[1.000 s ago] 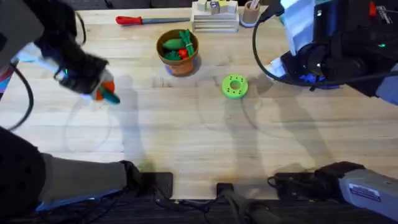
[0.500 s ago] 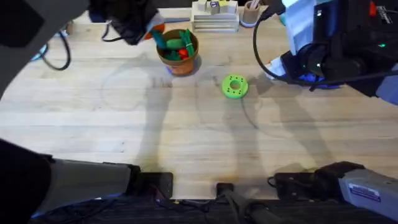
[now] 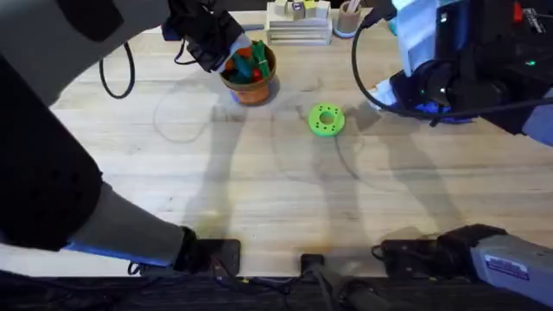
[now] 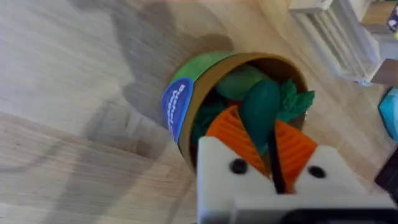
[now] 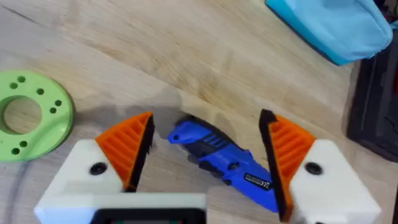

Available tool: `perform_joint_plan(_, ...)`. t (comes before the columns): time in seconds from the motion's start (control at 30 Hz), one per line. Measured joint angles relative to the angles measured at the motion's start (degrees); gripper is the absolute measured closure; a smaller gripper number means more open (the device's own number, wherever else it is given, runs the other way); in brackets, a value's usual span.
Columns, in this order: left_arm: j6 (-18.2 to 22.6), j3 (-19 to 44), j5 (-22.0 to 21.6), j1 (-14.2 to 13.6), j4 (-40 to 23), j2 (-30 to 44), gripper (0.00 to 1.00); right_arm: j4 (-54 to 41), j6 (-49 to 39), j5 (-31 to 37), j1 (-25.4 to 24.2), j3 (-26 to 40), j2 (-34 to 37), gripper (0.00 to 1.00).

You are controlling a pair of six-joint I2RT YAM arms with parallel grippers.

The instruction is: Pick up the gripper from the table and insert it into the empty holder that is missing its gripper. Then pick up a screw, insert it into the mounting hole, and use the screwdriver to tighten it. Finally, clean up the table by picking up the vegetable and placing it into the bucket.

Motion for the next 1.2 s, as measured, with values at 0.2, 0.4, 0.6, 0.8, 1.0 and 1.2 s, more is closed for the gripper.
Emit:
perform_joint_plan(0.2,-0.24,0.0,0.89,0.0,0.21,0.03,0.421,0.1,0.01,0.0,0.0,-0.01,0.0,0.008)
perform_joint_plan(0.4,-0.12,0.04,1.38,-0.06,0.96,-0.08,0.236,0.11,0.02,0.0,0.0,-0.01,0.0,0.009)
perform_joint_plan(0.6,1.52,0.24,1.48,-0.11,0.11,-1.17,0.227,0.02,0.02,0.0,0.0,-0.02,0.0,0.009)
perform_joint_plan(0.8,8.53,4.67,1.44,-0.11,-3.67,-6.62,0.223,-5.79,1.35,-0.17,0.37,2.31,-2.0,0.009)
perform_joint_plan(1.0,19.67,7.17,1.42,-1.07,-10.86,-16.05,0.219,-16.43,6.7,-2.05,0.52,13.11,-3.78,0.01)
perform_joint_plan(1.2,30.42,7.19,1.09,-2.08,-23.87,-23.24,0.219,-30.5,8.98,-7.03,0.61,24.35,-3.91,0.01)
